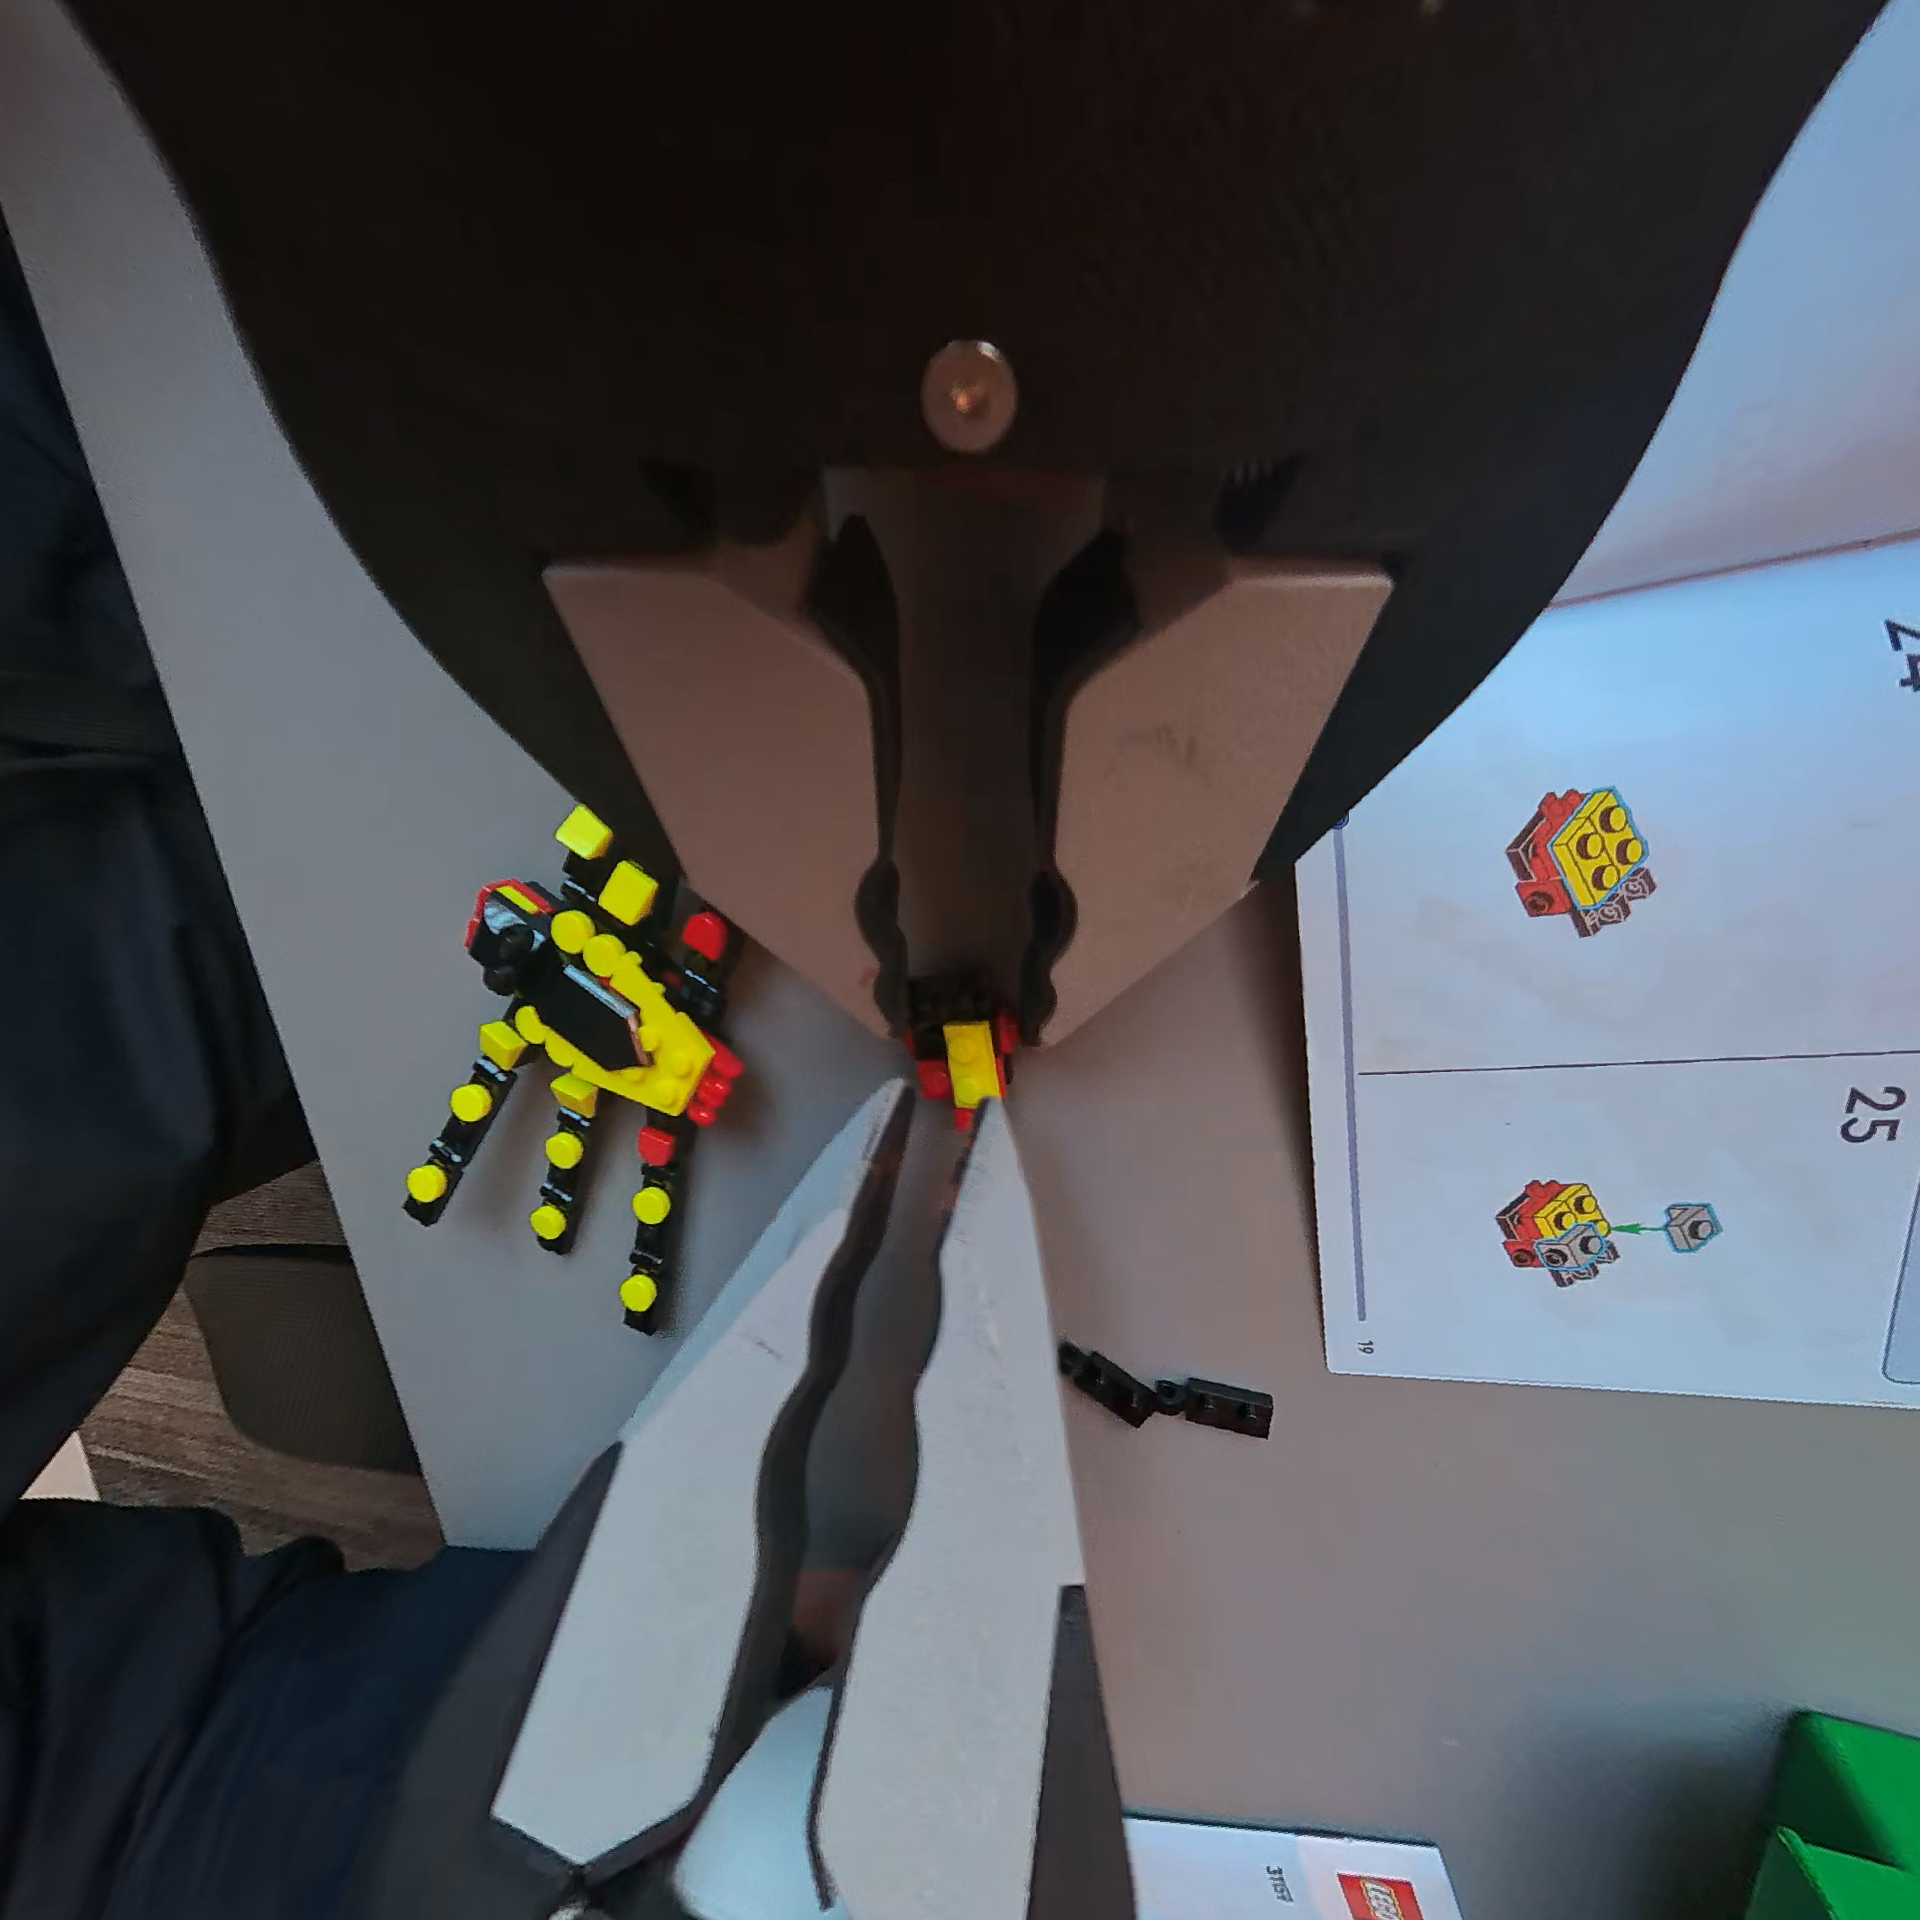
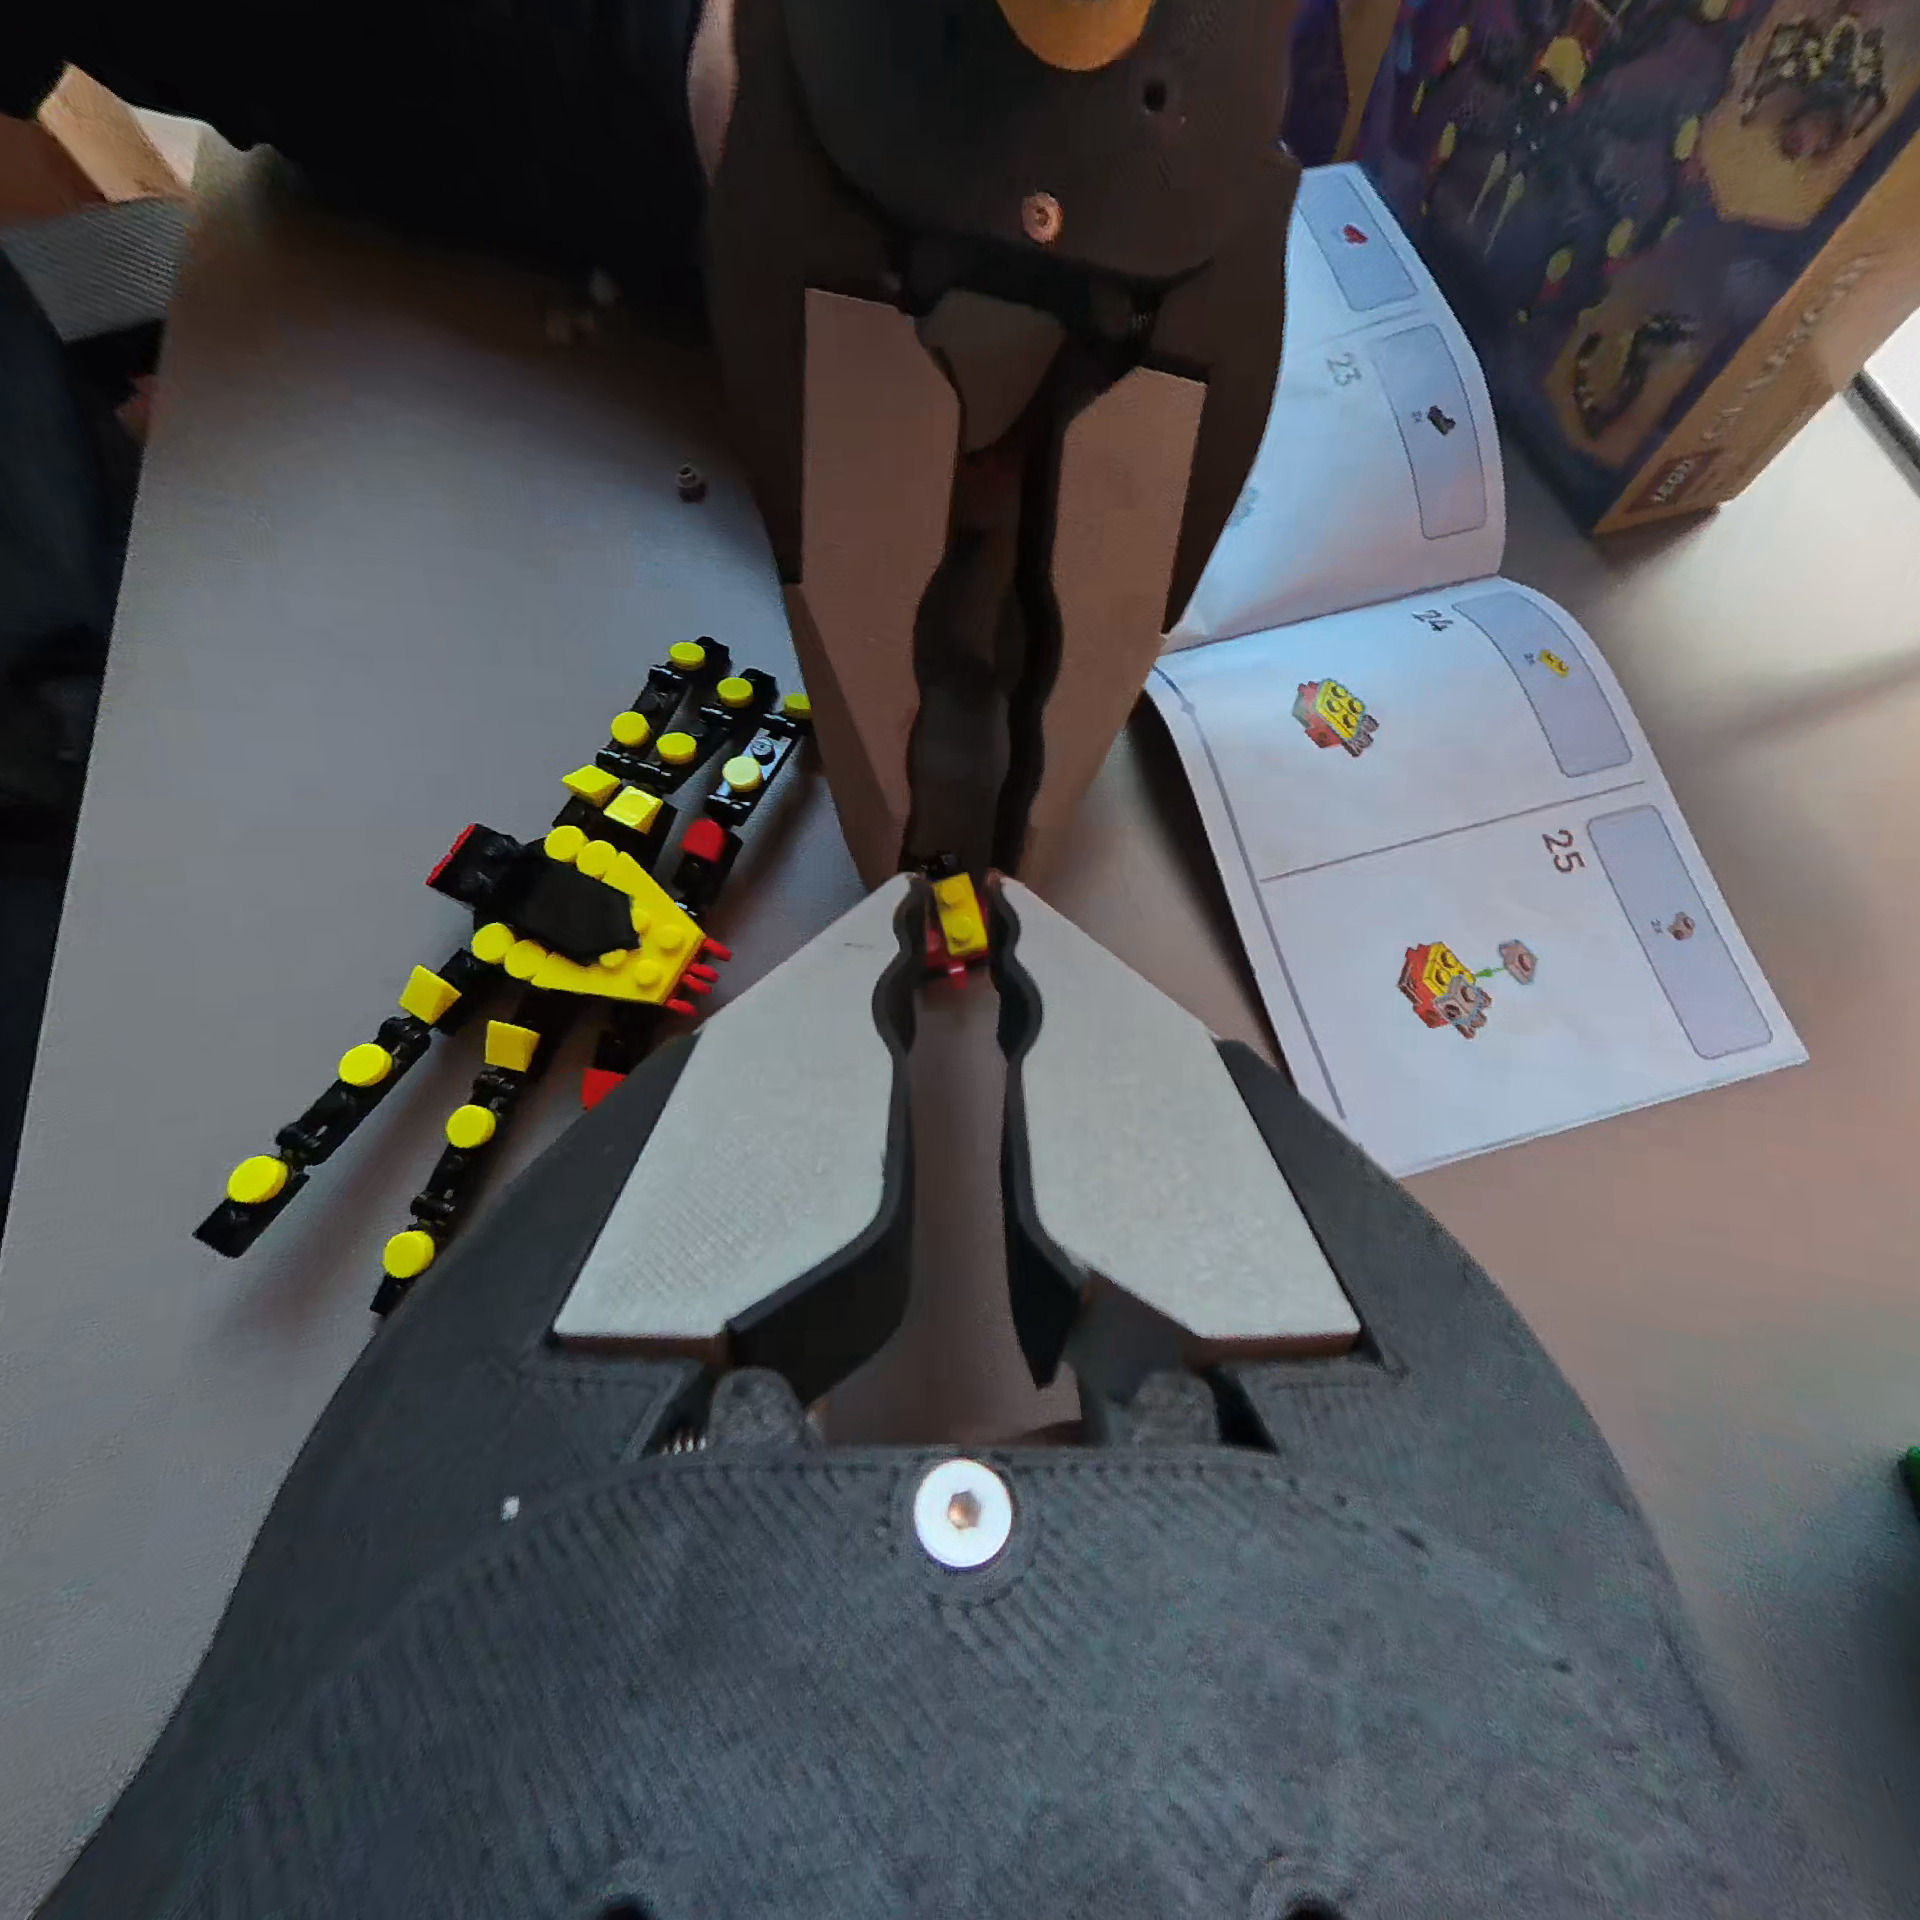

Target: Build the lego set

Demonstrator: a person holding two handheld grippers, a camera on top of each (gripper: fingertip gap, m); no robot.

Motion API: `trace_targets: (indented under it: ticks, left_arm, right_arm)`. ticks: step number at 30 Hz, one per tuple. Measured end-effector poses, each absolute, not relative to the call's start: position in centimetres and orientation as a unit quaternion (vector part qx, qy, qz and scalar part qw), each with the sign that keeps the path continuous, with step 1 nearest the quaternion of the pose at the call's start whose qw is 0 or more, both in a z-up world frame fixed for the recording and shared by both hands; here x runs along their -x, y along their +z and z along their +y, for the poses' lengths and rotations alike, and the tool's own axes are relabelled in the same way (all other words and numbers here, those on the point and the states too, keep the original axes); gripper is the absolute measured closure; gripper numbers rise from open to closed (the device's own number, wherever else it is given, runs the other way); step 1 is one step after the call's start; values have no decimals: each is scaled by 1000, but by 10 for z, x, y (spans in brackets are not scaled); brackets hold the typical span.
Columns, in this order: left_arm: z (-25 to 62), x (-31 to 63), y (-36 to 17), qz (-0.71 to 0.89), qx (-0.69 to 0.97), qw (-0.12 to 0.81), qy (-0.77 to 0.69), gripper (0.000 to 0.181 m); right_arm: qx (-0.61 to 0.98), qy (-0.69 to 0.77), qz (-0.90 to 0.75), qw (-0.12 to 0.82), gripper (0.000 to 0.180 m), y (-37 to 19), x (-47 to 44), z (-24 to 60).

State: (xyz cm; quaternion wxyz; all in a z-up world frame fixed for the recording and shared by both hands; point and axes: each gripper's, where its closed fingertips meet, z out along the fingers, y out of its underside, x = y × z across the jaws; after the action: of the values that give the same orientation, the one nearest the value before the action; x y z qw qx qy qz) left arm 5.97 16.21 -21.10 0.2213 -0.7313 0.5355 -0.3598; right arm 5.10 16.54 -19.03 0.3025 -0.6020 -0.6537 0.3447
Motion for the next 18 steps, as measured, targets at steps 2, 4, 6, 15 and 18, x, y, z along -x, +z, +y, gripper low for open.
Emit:
trace_targets:
  ticks: [2, 4, 6, 15, 18]
  left_arm:
    - [162, -60, -211, 534, 732, 219, -363, 163]
    - [162, -60, -211, 533, 732, 218, -364, 163]
    - [162, -60, -211, 536, 731, 220, -360, 162]
    - [162, -54, -212, 555, 726, 241, -327, 164]
    - [162, -54, -213, 565, 719, 249, -318, 165]
  right_arm:
    - [592, 328, -667, 310, 175, -193, -50, 164]
    - [592, 294, -680, 317, 179, -200, -49, 167]
    - [583, 287, -687, 325, 180, -200, -47, 166]
    - [589, 302, -680, 315, 180, -200, -48, 166]
    - [596, 312, -675, 304, 180, -200, -47, 166]
